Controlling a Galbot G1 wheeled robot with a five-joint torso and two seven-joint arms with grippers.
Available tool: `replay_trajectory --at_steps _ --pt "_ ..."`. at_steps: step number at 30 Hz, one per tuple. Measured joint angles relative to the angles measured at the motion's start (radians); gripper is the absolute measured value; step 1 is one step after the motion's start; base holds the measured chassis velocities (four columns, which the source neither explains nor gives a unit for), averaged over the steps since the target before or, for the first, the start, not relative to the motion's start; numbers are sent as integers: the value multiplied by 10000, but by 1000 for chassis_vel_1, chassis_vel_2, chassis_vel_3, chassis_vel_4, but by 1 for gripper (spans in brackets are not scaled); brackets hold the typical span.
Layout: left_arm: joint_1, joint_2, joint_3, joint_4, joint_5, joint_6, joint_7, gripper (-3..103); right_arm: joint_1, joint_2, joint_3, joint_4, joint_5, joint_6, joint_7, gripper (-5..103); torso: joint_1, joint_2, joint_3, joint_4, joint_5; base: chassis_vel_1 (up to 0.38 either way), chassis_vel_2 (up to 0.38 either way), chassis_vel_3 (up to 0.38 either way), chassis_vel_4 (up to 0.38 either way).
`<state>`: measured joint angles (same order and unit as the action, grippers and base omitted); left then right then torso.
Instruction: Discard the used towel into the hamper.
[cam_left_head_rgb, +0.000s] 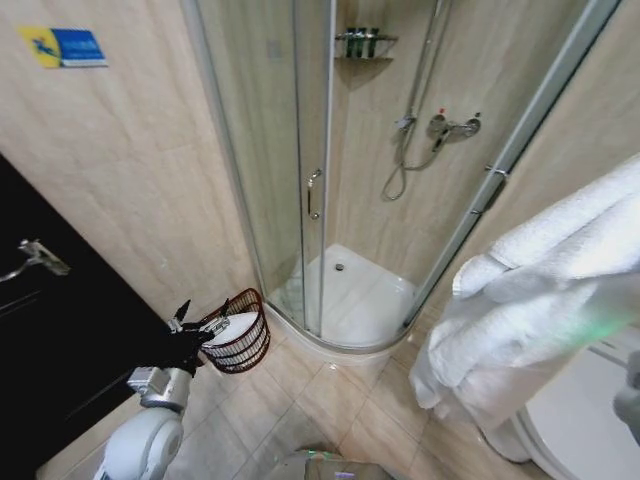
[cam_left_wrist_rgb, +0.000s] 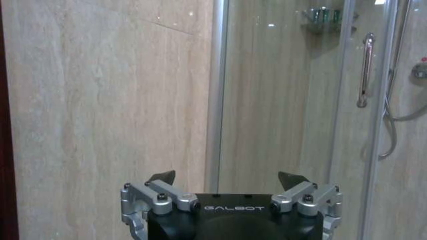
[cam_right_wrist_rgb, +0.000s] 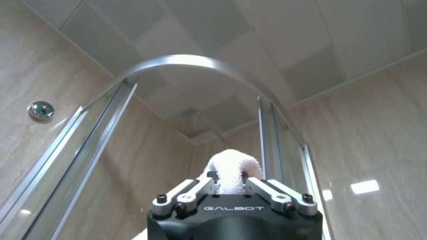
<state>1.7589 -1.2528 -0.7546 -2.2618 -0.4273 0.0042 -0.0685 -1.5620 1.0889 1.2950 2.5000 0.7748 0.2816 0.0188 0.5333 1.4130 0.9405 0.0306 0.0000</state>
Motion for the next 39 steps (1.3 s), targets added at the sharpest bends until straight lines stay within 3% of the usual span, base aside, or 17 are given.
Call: replay_trajectory --at_steps 15,22,39 --pt "1 0 0 0 0 0 0 100 -52 -94 2 0 -39 -115 14 8 -80 -180 -98 8 -4 39 38 44 39" --pt "0 0 0 0 0 0 0 100 32 -204 12 0 -36 -146 24 8 -86 -190 -104 -1 2 0 0 0 0" --pt "0 1 -1 0 0 0 -1 100 196 -144 -114 1 -81 -218 30 8 -87 -193 -105 2 -7 135 133 -131 -129"
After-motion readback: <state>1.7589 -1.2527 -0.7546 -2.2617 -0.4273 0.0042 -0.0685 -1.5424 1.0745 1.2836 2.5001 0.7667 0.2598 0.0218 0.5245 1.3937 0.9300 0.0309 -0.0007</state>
